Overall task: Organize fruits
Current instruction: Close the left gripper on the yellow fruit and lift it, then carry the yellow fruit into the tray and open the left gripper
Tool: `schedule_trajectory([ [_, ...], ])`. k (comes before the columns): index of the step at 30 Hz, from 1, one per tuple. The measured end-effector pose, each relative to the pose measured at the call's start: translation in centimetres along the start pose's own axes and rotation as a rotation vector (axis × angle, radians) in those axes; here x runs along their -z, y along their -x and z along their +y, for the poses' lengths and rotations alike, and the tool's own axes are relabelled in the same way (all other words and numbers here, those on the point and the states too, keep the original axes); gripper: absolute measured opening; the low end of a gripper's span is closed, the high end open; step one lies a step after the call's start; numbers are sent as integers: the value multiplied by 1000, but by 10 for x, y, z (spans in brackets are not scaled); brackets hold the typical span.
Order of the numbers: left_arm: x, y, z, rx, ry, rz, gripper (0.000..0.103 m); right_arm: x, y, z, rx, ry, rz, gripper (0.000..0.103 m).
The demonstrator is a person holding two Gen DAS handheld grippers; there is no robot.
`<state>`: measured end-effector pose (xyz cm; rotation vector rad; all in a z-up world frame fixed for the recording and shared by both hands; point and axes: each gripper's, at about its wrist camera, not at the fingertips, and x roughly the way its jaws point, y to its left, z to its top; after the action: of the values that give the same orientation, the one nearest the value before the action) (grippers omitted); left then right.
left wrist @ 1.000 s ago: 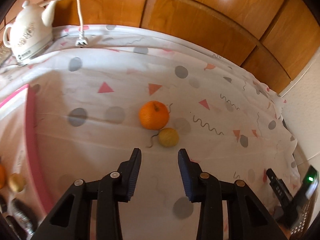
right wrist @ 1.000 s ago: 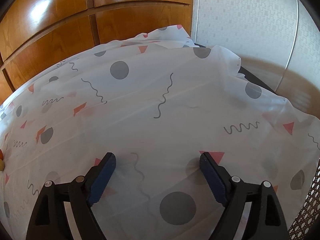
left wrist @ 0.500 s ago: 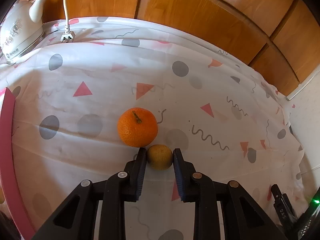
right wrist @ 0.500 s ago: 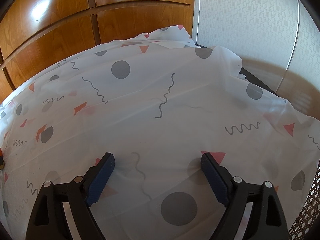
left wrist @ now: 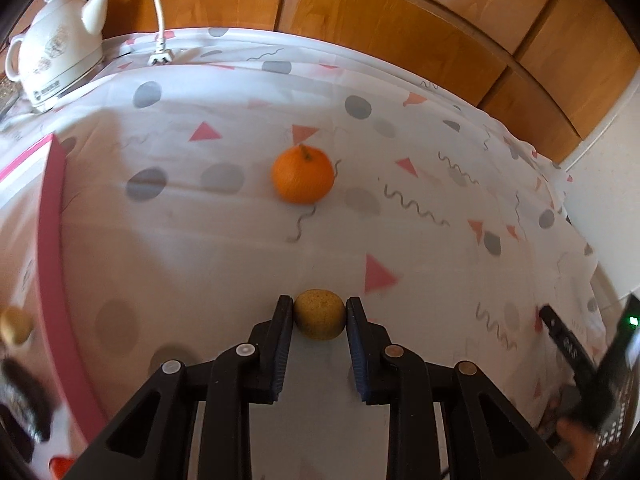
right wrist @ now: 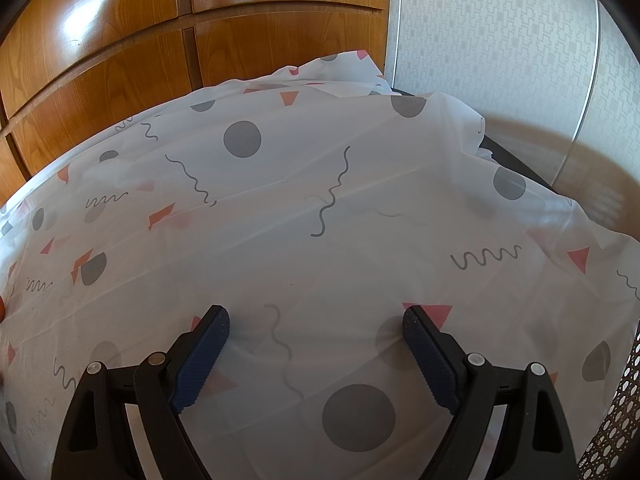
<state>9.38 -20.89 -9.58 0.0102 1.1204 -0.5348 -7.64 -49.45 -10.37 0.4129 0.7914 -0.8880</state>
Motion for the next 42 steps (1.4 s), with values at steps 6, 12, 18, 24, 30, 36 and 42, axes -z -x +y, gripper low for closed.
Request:
schedule_trajectory([
  [6, 13, 27, 9, 5, -12, -33, 27, 0, 0, 0, 0, 0, 0, 91],
  [12, 11, 64, 30, 20, 25, -106, 27, 0, 0, 0, 1, 1, 0, 91],
  [18, 5, 94, 80, -10, 125, -172, 27, 1, 1, 0, 2, 1, 0, 91],
  [24, 1, 110, 140, -98, 221, -214, 27, 0, 0, 0, 2, 2, 0, 91],
  [30, -10, 104, 180, -167, 261, -222, 27, 0, 0, 1, 3, 3, 0, 91],
  [36, -15, 86, 197, -200, 287, -190, 27, 0, 0, 1, 3, 3, 1, 91],
  [42, -19, 68, 201, -235, 274, -156, 27, 1, 0, 1, 3, 4, 0, 91],
])
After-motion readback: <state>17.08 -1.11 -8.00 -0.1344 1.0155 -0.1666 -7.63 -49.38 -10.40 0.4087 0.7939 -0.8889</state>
